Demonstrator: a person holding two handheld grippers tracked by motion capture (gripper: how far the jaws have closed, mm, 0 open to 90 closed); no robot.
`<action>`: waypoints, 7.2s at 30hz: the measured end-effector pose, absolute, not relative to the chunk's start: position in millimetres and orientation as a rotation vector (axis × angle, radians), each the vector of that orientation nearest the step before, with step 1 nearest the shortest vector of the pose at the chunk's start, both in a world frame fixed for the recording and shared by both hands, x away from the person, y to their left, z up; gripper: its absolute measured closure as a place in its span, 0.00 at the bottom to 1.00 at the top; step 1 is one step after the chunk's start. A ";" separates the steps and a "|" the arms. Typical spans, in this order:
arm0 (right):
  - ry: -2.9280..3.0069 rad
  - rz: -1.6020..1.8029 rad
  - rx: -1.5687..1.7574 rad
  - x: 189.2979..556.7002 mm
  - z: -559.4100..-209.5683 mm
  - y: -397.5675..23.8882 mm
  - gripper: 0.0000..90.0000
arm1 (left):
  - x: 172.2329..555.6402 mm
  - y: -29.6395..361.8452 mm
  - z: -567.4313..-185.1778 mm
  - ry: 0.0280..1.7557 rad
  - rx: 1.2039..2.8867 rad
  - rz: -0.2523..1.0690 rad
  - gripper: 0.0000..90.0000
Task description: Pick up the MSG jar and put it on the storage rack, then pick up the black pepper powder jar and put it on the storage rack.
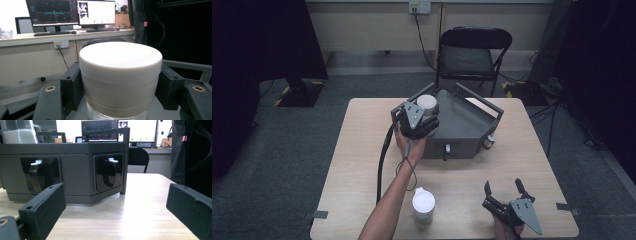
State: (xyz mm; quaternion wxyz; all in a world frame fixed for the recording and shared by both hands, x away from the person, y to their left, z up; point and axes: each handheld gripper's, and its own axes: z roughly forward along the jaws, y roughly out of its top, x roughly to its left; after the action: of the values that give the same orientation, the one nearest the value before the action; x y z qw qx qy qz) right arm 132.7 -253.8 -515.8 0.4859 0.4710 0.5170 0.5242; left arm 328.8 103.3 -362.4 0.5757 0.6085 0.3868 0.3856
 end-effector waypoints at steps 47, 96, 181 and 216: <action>1.253 1.271 1.149 132.7 -515.8 -252.7 0.01 | 301.3 133.0 -347.9 0.960 1.383 0.807 0.00; 1.245 1.262 1.157 132.6 -515.6 -250.7 0.01 | 213.4 178.3 -408.0 1.036 1.272 0.878 0.00; 1.244 1.260 1.155 132.5 -515.9 -250.2 0.01 | 159.8 174.3 -517.4 1.128 1.239 1.138 0.00; 1.441 1.627 0.883 122.1 -465.3 -208.9 0.00 | 159.9 173.7 -517.2 1.130 1.239 1.141 0.00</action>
State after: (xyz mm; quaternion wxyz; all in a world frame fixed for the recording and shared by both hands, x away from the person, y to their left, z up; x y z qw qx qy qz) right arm 122.1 -208.9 -465.3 0.3876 0.3471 0.5663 0.6392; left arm 159.9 173.7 -517.2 0.5284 0.5185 0.4731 0.4776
